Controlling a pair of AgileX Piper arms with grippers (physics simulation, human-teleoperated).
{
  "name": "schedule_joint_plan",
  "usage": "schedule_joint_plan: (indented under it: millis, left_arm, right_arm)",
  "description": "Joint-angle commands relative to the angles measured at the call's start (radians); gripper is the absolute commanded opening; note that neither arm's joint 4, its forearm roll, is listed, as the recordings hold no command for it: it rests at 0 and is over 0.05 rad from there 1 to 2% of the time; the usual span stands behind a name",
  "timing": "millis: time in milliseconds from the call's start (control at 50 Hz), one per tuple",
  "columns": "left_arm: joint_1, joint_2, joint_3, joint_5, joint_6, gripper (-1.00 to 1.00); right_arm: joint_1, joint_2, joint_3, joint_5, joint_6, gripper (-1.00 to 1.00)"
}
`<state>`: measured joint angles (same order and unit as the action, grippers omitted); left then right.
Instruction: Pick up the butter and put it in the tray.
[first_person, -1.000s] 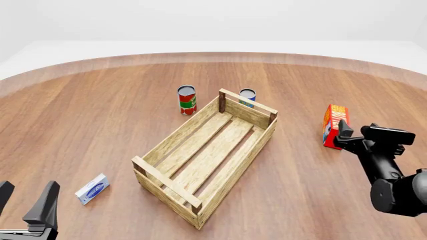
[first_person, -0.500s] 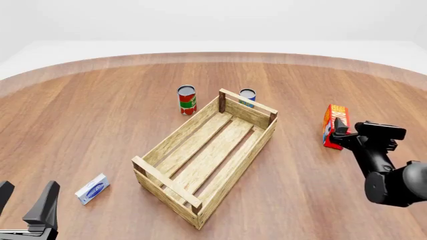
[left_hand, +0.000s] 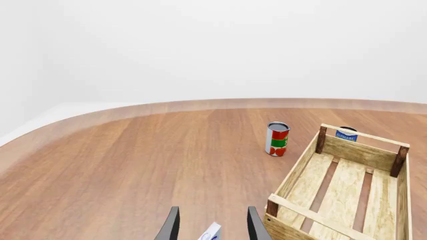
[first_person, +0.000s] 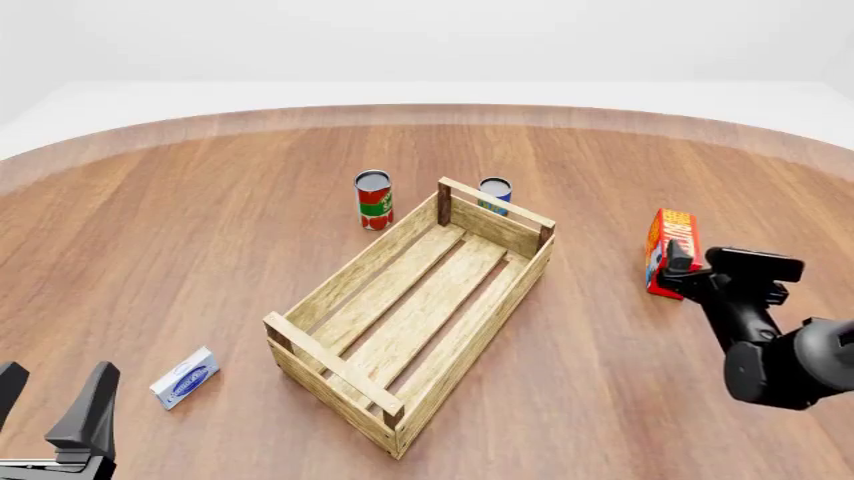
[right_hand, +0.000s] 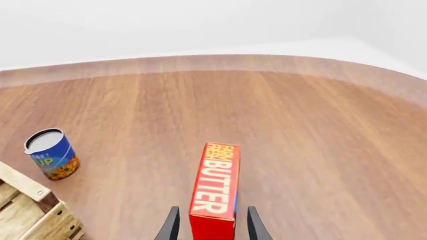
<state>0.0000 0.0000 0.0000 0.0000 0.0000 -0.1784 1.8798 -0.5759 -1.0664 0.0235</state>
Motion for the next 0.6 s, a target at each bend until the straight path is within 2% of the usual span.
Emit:
schedule_joint_plan:
  millis: [20,600]
  left_arm:
    - [0.000,0.000,0.000,0.000,0.000,1.00]
    - [0.000,0.000,0.000,0.000,0.000,1.00]
  right_arm:
    - [0.001,0.033,-0.022,0.006,0.006,1.00]
    - [0.004,0.084,-0.054,0.009,0.011,1.00]
